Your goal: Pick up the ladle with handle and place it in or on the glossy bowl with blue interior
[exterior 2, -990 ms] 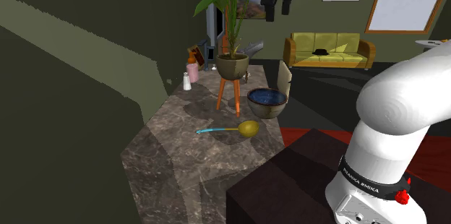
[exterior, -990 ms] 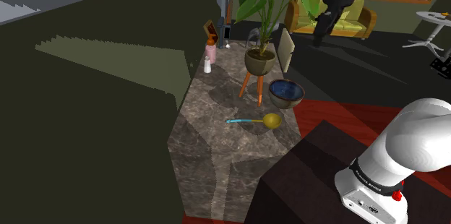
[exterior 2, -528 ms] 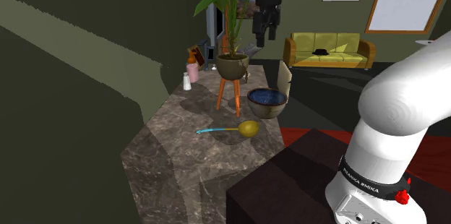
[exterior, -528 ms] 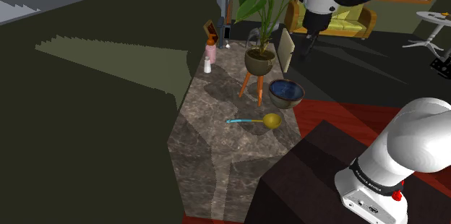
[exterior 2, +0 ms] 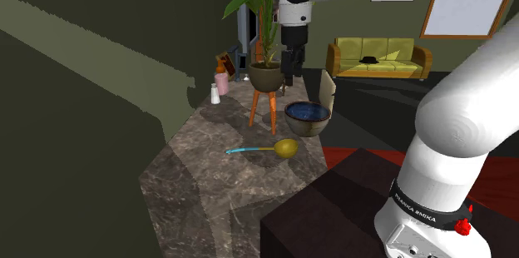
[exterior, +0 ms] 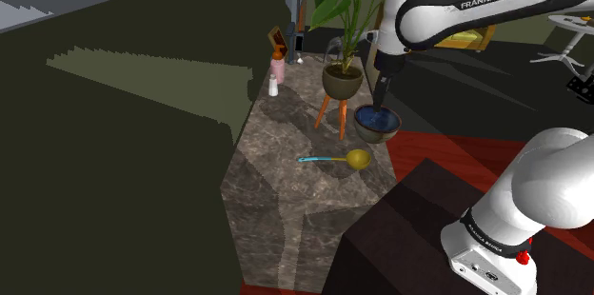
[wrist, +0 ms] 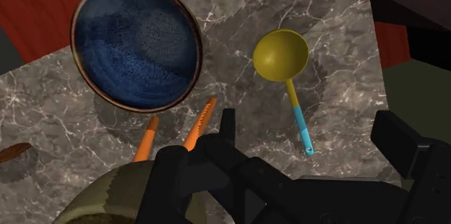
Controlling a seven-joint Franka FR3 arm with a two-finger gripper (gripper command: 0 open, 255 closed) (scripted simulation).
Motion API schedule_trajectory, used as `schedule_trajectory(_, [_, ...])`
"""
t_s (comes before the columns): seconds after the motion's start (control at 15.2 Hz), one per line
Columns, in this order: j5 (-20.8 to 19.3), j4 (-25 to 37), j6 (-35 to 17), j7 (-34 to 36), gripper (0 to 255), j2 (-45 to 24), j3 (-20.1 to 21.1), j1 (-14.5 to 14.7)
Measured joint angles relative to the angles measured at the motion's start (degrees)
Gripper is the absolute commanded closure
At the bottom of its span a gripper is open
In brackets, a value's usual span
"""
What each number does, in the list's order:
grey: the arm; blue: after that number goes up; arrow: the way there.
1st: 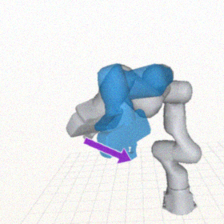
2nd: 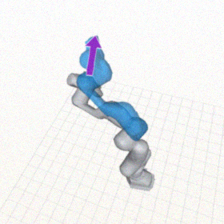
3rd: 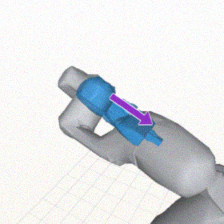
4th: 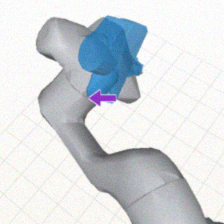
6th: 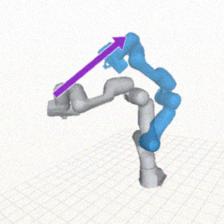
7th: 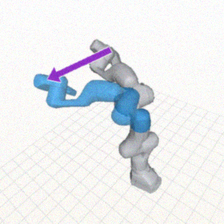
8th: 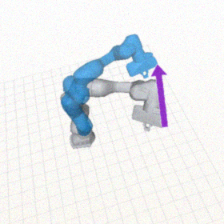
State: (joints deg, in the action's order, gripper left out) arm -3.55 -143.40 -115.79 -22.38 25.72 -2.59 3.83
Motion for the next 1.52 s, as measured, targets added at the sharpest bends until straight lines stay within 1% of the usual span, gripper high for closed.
schedule_trajectory(0.2, [1.14, -0.89, -5.88, -3.52, 0, -6.23, -1.01, 1.02])
schedule_trajectory(0.53, [3.98, -0.89, -13.27, -9.70, 0, -15.82, -1.88, 2.82])
schedule_trajectory(0.86, [7.84, 1.78, -19.24, -16.64, 0, -26.84, -1.69, 4.15])
schedule_trajectory(0.99, [9.57, 2.15, -21.82, -19.25, 0, -30.81, -1.05, 4.59])
schedule_trajectory(1.12, [11.15, 3.99, -23.51, -21.85, 0, -35.29, -0.31, 4.74])
schedule_trajectory(1.52, [12.85, 3.83, -28.64, -24.13, 0, -40.81, 0.49, 4.54])
